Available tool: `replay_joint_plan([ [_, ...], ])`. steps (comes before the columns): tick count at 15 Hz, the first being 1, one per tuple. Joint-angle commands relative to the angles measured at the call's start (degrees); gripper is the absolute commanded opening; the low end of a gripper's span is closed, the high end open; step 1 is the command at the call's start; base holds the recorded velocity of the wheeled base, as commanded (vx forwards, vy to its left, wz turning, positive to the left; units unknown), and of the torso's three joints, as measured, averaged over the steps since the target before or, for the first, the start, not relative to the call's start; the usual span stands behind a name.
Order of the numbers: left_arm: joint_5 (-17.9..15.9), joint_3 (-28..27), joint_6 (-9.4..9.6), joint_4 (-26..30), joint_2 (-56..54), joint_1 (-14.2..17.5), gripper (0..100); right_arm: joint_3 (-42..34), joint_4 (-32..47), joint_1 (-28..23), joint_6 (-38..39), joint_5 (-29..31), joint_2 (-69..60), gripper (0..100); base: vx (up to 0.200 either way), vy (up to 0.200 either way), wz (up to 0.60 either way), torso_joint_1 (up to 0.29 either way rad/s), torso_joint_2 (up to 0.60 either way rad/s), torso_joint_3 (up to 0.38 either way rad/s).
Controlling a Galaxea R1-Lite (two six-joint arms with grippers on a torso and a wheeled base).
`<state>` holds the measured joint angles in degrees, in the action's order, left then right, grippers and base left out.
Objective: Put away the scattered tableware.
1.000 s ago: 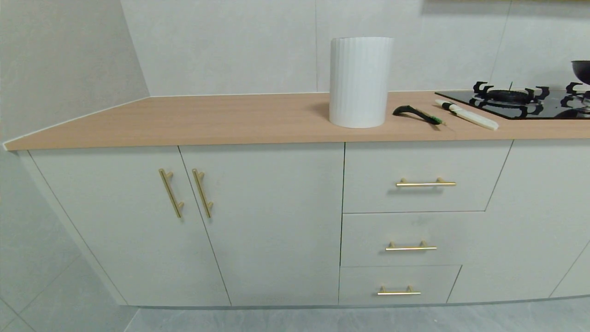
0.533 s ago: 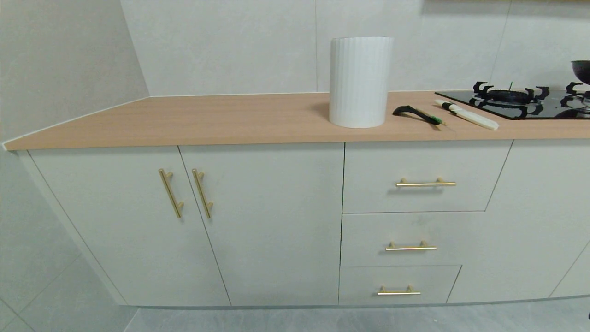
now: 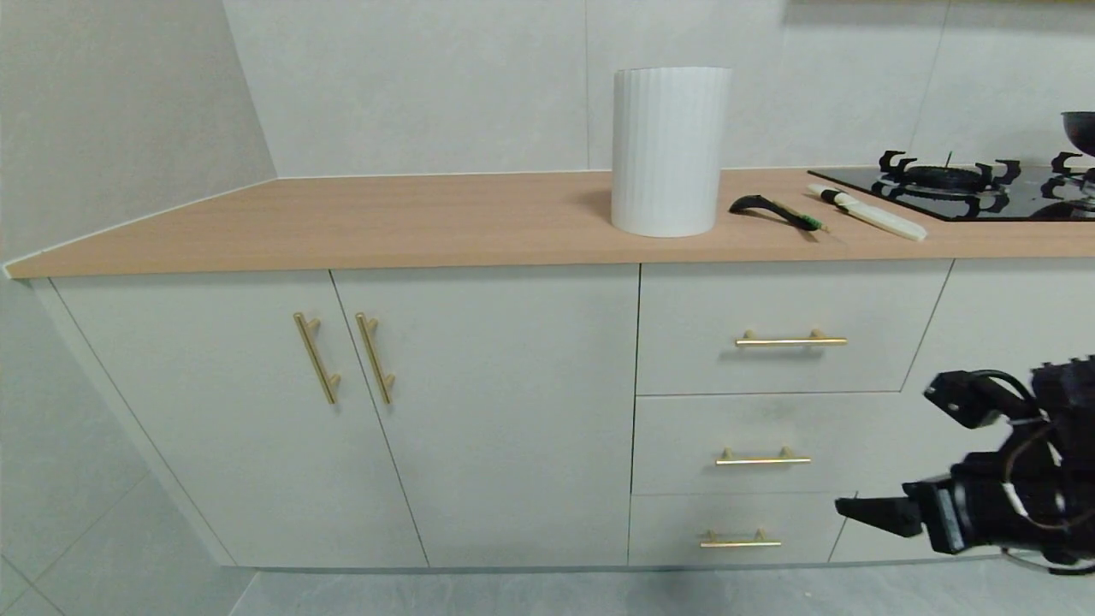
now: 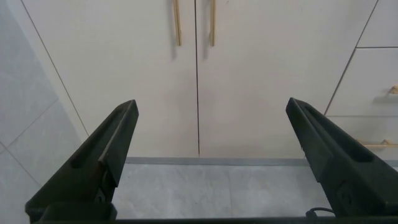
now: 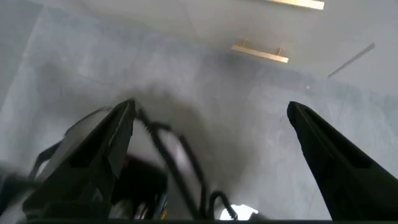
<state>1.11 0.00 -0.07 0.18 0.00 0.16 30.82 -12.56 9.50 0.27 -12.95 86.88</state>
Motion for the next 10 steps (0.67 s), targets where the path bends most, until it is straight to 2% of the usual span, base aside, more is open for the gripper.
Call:
replay_joint_plan([
  [1,0.0,0.0,-0.01,0.0,0.0,0.0,100,7.7,-7.4,-0.1,-0.5,3.0,19.7,100,0.0,0.0,0.0,0.0,0.0,0.0],
  [3,0.0,0.0,-0.01,0.0,0.0,0.0,100,10.4,-12.1,-0.1,-0.4,6.6,27.7,100,0.0,0.0,0.0,0.0,0.0,0.0],
  [8,0.0,0.0,-0.01,0.0,0.0,0.0,100,12.3,-36.0,-0.4,3.0,9.5,44.5,100,0.0,0.0,0.0,0.0,0.0,0.0],
  [10,0.0,0.0,-0.01,0.0,0.0,0.0,100,13.0,-38.6,-0.4,3.2,10.2,47.2,100,0.0,0.0,0.0,0.0,0.0,0.0],
])
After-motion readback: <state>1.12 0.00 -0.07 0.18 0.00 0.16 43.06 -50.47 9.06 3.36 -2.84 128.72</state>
